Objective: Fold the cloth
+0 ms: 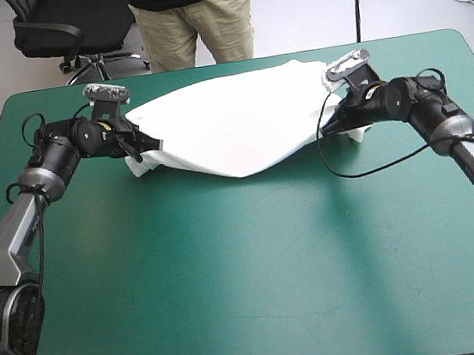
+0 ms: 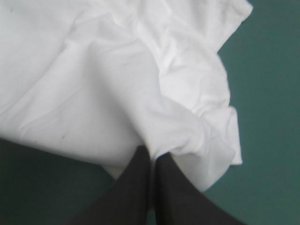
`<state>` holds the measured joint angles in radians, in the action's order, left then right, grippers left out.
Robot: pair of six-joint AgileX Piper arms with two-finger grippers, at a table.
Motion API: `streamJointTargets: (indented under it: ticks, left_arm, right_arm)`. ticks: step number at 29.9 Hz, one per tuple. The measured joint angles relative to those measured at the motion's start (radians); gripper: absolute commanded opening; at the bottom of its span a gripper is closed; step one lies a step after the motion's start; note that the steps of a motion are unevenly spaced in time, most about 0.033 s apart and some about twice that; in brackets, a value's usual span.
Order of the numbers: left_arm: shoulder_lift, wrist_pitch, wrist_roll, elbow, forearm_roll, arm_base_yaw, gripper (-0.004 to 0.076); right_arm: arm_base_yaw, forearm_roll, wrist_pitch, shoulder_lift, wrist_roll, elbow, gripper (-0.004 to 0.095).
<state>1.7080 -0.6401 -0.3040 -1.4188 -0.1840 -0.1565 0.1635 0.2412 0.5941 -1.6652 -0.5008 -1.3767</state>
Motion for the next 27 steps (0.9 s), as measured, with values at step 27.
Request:
streamJointTargets:
  ticks: [27]
  left_arm:
    - [-0.478,-0.376,0.049,0.545,0.122,0.000,-0.0017]
  right_arm:
    - [-0.052,0.040,0.359,0.556,0.068,0.584,-0.0016]
